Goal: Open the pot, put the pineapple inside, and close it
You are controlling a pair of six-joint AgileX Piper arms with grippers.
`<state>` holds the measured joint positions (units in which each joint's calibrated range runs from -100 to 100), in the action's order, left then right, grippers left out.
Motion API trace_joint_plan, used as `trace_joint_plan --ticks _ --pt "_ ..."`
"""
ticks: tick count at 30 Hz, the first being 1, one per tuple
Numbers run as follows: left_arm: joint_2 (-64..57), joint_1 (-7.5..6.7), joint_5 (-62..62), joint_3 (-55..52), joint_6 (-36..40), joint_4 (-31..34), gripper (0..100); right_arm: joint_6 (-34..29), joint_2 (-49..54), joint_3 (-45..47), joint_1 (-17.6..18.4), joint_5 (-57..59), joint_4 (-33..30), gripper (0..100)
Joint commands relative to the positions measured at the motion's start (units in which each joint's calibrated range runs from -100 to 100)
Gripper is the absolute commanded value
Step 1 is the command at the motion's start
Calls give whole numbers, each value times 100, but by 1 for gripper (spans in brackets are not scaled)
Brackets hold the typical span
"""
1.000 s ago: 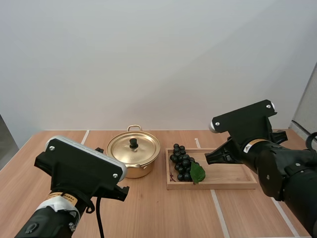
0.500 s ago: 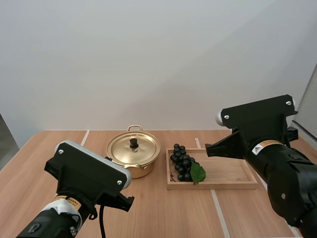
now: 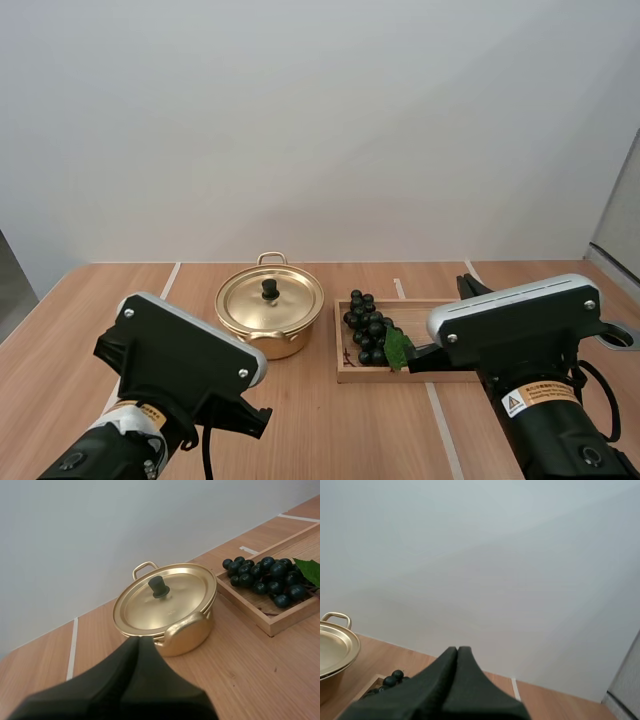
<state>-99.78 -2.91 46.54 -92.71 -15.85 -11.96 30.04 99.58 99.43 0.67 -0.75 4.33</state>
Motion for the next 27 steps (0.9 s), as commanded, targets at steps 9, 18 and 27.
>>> trace_joint_plan --ticks 9,18,27 --pt "-22 19 -542 -237 40 -502 0 6 42 57 2 3222 318 0" --pt "-22 19 -956 -715 40 -614 0 -323 42 57 -6 3317 367 0" --pt "-22 28 -1380 -729 343 -930 0 -522 42 57 -6 3333 367 0"
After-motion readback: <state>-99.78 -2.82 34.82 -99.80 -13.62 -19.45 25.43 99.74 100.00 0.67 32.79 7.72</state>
